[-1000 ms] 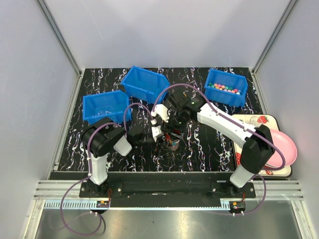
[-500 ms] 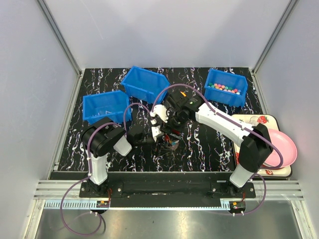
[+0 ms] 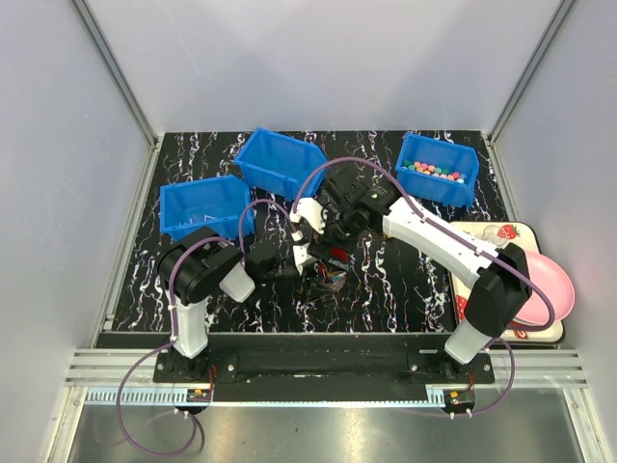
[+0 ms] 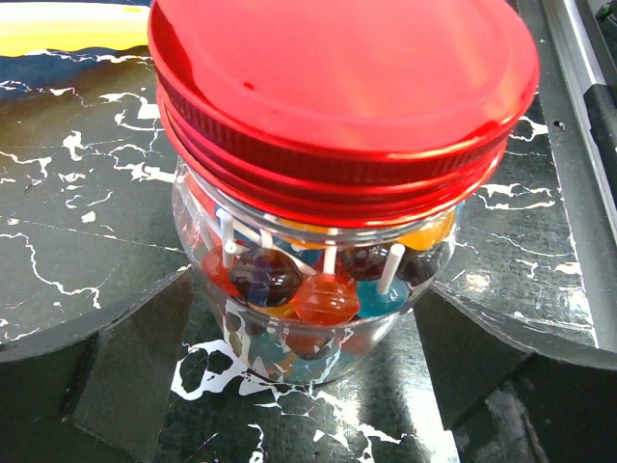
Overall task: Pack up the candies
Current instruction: Close the bottle lid on the packing bottle.
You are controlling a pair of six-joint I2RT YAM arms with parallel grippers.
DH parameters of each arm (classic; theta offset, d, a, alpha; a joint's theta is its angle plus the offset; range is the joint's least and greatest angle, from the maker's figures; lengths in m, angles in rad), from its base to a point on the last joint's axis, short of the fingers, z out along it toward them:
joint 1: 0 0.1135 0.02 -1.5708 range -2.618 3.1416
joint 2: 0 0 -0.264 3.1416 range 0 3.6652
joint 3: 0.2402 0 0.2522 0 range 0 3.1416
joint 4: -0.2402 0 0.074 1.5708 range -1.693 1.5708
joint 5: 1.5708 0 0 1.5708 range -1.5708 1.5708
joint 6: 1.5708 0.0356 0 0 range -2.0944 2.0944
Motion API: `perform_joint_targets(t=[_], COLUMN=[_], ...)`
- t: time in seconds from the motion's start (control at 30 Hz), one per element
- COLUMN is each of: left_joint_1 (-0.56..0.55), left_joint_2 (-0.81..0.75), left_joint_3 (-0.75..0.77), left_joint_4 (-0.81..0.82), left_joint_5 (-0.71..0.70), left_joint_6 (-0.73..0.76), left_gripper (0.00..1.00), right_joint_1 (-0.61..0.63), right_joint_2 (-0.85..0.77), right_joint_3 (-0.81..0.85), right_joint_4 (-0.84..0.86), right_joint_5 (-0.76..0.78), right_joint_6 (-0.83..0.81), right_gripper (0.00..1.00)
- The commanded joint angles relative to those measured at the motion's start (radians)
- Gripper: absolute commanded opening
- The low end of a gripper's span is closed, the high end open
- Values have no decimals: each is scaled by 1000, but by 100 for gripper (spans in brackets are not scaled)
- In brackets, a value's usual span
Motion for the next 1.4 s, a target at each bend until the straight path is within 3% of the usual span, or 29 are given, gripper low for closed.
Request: perform_joint_targets(t=[0.0,0.2,0.4,0.47,0.5,0.67,0.93,1.37], left_joint_1=[4,4,4,4,4,4,4,4], left_joint_2=[5,3,2,2,2,0,0,-3], left_joint_3=[11,9,11,11,11,11,9,14], left_joint_4=[250,250,250,250,249,249,250,243], left_joint_5=[3,1,4,7,7,7,6,-6], left_joint_6=[4,9,11,11,9,9,6,0], left_gripper=[99,99,99,99,99,99,99,92], right_joint_1=[-41,-147,-189,-193,-192,-199,-213,-236], right_joint_2=[-48,9,101,141,155,222,204,173], right_joint_3=[58,120,150,167,173,186,149,57], right_joint_4=[20,18,7,-9,-14,-51,-68,-68], right_joint_5=[-47,-274,-406,-435,-452,-491,-488,-463], right_joint_6=[-7,-12,-33,-42,-39,-45,-64,-72], right_gripper=[89,72,60,34,31,32,31,21])
